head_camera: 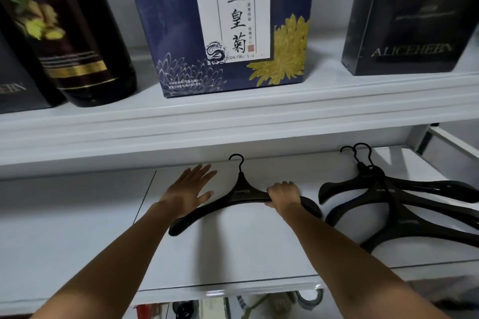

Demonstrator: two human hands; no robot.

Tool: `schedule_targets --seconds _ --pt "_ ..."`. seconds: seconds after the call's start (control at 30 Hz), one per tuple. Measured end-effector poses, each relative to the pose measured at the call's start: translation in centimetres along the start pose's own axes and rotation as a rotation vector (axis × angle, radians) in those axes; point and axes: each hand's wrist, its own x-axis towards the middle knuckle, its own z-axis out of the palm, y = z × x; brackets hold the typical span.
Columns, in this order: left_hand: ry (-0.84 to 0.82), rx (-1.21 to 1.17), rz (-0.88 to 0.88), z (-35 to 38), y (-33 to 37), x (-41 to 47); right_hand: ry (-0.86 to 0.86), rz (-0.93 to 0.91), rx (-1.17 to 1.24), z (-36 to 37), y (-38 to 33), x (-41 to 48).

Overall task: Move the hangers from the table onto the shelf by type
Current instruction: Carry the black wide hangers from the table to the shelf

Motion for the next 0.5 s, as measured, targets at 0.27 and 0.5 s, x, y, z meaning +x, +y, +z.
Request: schedule_targets --seconds 0.27,0.5 --pt "-0.014 -0.026 -0.006 -0.2 0.0 -0.3 0.019 -0.077 -0.033 1.0 0.2 2.1" --pt "-0.017 -0.060 -0.041 0.1 -0.5 -0.5 0.031 -0.159 -0.040 0.1 1.5 2.4"
